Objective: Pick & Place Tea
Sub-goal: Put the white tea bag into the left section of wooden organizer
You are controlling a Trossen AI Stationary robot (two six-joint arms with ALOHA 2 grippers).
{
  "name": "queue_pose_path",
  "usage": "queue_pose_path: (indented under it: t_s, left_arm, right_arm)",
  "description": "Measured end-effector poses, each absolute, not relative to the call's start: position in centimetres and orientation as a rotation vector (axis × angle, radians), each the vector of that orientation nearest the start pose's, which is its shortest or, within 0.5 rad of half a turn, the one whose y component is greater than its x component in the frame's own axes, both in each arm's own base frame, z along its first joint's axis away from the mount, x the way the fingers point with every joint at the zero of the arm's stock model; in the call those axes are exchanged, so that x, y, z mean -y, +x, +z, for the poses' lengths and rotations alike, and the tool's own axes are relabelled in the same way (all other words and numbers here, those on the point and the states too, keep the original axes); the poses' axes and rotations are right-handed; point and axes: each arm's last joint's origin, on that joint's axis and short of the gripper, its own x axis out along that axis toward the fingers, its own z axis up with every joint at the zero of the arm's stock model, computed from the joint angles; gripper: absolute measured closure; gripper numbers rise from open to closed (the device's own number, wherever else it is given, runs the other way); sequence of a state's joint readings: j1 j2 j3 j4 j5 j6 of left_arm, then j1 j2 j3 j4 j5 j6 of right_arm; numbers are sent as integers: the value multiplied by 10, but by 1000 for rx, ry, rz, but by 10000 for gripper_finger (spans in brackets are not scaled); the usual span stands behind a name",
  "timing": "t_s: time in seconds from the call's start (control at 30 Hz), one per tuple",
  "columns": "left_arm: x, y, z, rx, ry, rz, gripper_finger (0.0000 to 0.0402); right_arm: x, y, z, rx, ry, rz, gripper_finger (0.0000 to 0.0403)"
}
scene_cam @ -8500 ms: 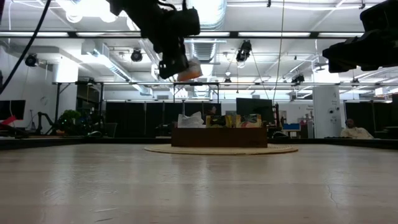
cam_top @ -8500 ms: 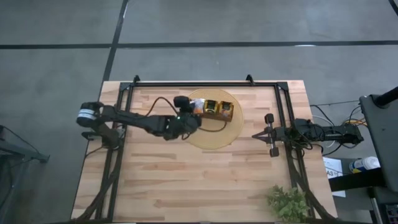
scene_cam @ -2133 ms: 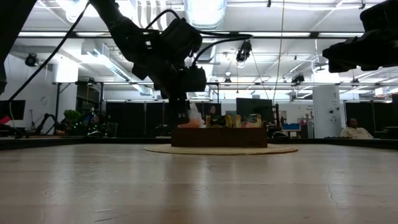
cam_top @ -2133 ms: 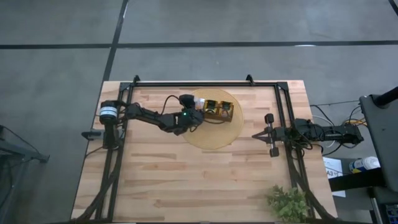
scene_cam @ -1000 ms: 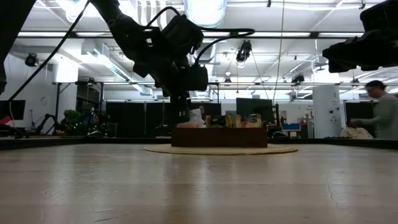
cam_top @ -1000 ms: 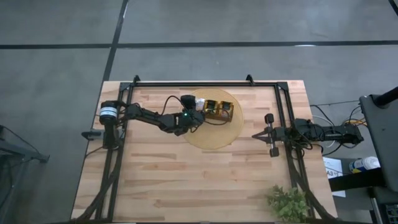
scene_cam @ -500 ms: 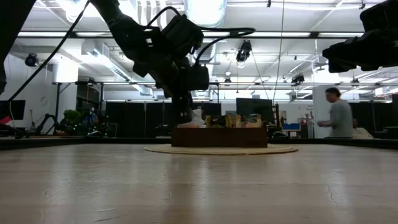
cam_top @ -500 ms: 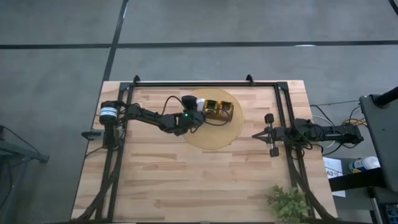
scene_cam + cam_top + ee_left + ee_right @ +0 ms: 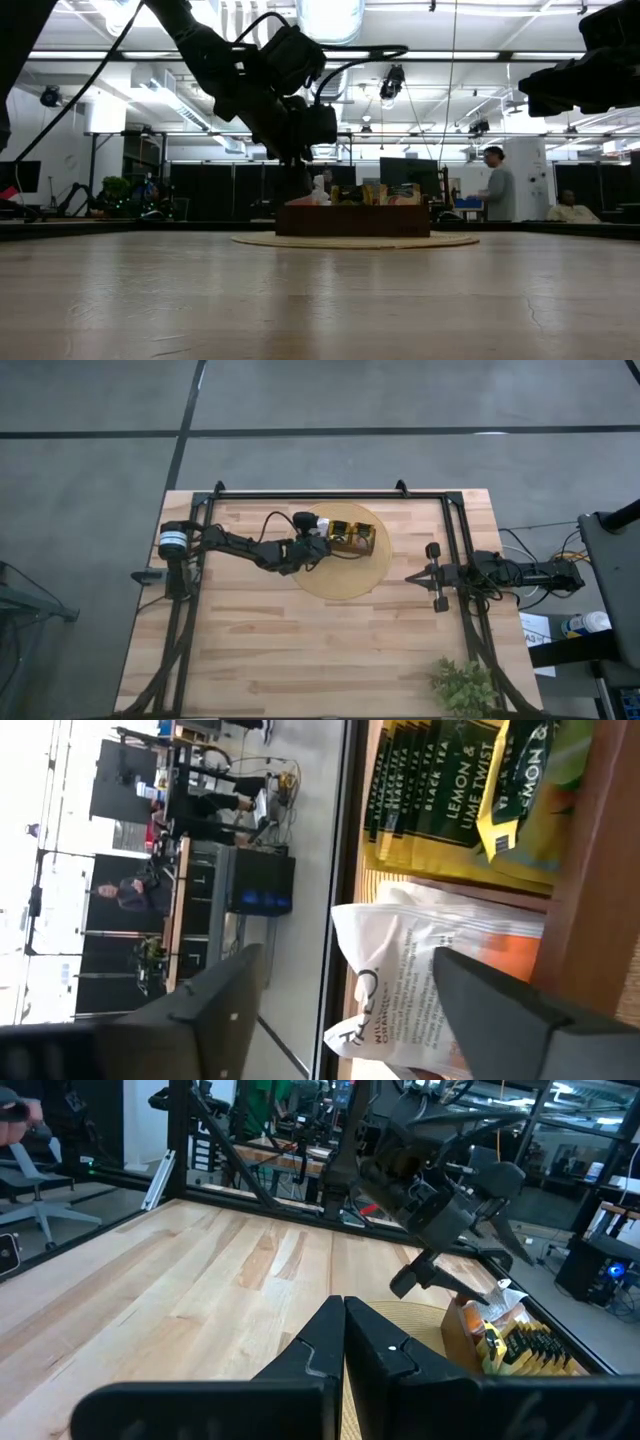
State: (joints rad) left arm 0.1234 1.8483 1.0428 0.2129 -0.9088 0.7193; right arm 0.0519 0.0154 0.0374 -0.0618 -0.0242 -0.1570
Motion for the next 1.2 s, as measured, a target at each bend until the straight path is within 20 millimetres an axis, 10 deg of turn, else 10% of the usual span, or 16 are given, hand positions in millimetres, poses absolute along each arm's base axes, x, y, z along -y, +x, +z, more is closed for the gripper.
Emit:
queue_pose_path:
  t_s: [0.5, 1.2]
  left_arm:
    - [-35, 367, 202, -903, 969, 882, 60]
    - [20, 317, 303, -504, 682, 959, 63]
  right_arm:
    - [-6, 96, 169, -33, -157, 79, 394]
    - [-6, 96, 169, -34, -157, 79, 394]
